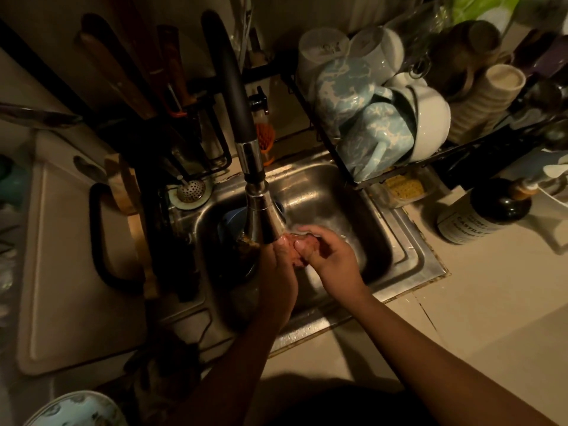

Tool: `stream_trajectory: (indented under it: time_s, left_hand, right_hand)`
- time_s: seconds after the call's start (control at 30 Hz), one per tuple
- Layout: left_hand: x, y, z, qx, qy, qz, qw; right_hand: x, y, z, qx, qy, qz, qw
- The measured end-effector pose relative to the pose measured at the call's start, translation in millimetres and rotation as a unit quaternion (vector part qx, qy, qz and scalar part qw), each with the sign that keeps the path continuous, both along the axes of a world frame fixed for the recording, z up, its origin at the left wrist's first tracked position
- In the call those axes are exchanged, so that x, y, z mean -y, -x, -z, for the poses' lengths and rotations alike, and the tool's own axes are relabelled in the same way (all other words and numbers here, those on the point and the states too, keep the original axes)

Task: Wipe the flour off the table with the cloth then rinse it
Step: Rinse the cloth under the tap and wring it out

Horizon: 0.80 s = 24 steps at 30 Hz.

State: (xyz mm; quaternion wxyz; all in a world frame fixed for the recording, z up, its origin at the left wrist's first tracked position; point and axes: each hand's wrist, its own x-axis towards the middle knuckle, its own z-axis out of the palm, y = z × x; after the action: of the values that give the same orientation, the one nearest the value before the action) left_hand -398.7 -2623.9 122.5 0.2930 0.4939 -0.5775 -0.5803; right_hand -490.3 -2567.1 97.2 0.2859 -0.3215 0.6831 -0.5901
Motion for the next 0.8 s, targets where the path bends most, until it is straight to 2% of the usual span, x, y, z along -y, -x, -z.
stream_trajectory:
  time_s: [0.1,0.2,0.23,0.37,0.47,0.6,0.7,0.8]
  left_hand:
    - [1.3,-1.9,2.4,0.006,0.038,0.018,0.999]
    - [-3.0,-1.3,1.7,0.022,0.077,0.061,0.995]
    - [-4.7,-1.1,1.9,0.021,0.086,0.071,0.994]
    - [-4.3,-12.9,2.0,0.022,0.13,0.155,0.979]
    - [0.1,-22.6,13.2,0.05,0.192,0.217,0.956]
    - [-2.8,-21.1,12.5,0.077,0.278,0.164,0.943]
    - [-8.3,-14.2,6.7,0.088,0.24,0.112,0.96]
    - [-16.1,-5.9,-0.6,0.098,0.213,0.065,0.97]
  right_hand:
    - [-3.6,-12.0,-16.2,0.138,-0.056,0.044,0.988]
    - [-8.4,-19.6,-26.0,0.28,-0.102,-0.012,0.955]
    - [-8.8,-18.6,-26.5,0.301,-0.106,-0.022,0.947]
    - [-6.1,-3.7,-38.7,0.281,-0.167,-0.06,0.943]
    - [-7.5,9.2,-45.6,0.275,-0.154,-0.086,0.945]
    - [-4.3,1.4,-41.5,0.205,-0.111,-0.065,0.97]
    - [0.1,-11.1,-24.8,0.112,-0.062,0.02,0.992]
    - [1.2,-20.6,-17.8,0.059,-0.018,0.077,0.995]
